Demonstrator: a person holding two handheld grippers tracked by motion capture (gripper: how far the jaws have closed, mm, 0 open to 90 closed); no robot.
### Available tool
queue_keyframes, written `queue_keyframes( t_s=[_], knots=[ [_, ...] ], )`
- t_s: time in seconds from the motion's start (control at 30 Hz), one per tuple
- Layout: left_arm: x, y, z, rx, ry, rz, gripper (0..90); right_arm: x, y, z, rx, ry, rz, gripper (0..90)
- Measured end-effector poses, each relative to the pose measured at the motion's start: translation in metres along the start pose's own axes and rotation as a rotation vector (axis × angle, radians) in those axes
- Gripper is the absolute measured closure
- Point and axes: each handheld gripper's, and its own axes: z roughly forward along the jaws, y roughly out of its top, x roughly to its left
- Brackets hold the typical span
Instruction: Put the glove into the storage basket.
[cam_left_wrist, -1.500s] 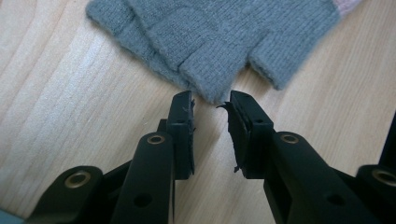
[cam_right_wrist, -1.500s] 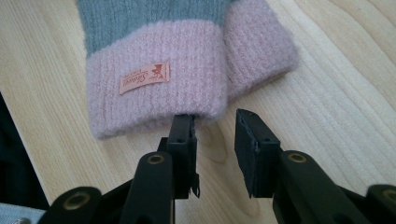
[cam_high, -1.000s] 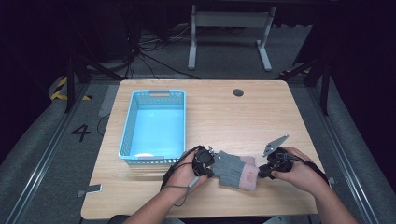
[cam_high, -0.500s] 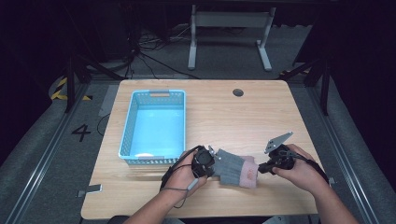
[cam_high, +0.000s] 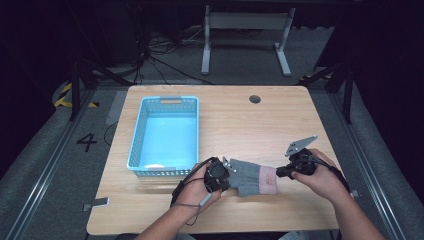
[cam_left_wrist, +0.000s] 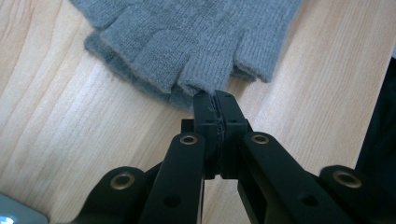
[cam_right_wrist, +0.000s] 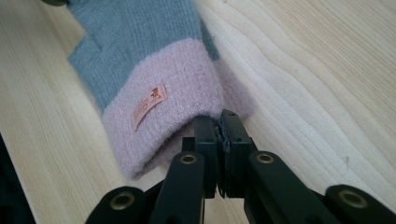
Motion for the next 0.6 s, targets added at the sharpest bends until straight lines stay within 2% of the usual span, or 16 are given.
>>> queue_keyframes(
  t_s=[0.2, 0.6],
  knots=[
    [-0.001, 0.0, 0.001, 0.003, 0.0, 0.004, 89.4, -0.006, 0.001, 0.004, -0.022, -0.01, 0.014, 88.1],
    [0.004, -0.001, 0.009, 0.026, -0.014, -0.007, 89.2, -0.011, 0.001, 0.017, 0.003, -0.017, 0.026, 88.0]
  ],
)
